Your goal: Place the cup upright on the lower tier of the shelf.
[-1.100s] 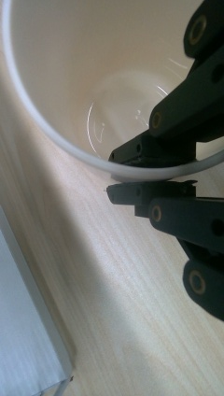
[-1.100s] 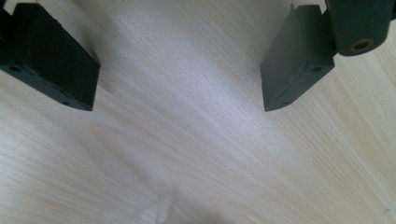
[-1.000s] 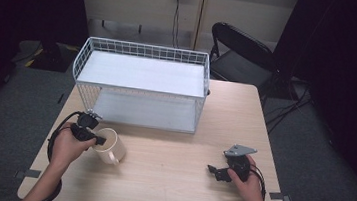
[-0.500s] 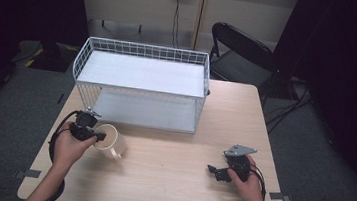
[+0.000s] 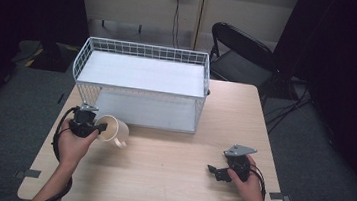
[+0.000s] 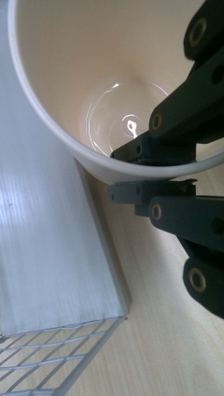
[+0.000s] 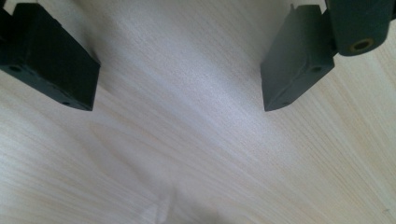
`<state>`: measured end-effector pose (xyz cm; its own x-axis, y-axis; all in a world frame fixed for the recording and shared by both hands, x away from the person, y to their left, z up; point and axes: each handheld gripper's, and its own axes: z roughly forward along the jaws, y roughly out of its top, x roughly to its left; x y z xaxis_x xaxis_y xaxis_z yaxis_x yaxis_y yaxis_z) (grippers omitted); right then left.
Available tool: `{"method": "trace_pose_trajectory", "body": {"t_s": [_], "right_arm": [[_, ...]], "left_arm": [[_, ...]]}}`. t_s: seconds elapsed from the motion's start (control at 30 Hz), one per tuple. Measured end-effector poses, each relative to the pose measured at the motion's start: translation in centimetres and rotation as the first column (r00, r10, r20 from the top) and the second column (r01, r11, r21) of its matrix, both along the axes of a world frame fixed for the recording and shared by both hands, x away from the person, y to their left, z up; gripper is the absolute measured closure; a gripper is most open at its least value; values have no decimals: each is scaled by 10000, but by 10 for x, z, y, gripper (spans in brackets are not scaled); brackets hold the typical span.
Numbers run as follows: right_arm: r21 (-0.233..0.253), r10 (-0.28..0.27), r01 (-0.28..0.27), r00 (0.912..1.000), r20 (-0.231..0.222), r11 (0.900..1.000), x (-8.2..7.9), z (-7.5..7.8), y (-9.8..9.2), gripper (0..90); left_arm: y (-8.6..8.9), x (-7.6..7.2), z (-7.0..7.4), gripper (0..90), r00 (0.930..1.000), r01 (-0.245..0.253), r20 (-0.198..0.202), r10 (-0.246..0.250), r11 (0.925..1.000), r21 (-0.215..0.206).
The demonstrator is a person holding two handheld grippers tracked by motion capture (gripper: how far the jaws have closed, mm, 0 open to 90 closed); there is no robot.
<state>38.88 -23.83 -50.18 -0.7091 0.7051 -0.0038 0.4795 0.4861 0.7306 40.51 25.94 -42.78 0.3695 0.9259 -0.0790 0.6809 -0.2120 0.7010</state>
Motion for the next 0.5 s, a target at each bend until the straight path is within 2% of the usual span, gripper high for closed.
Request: {"method": "trace_pose_trajectory", "body": {"t_s": [0.17, 0.3, 0.5], "right_arm": [[-2, 2, -2, 10000, 8, 10000, 0, 0, 0, 109], [0, 1, -1, 10000, 1, 10000, 0, 0, 0, 109], [-2, 1, -1, 10000, 8, 10000, 0, 0, 0, 109]], "left_arm": [[-3, 3, -1, 836, 9997, -206, 160, 208, 9997, -138], [-6, 6, -5, 836, 9976, -511, 446, 523, 9983, -262], [-8, 10, -6, 836, 9953, -711, 640, 722, 9973, -184]]}}
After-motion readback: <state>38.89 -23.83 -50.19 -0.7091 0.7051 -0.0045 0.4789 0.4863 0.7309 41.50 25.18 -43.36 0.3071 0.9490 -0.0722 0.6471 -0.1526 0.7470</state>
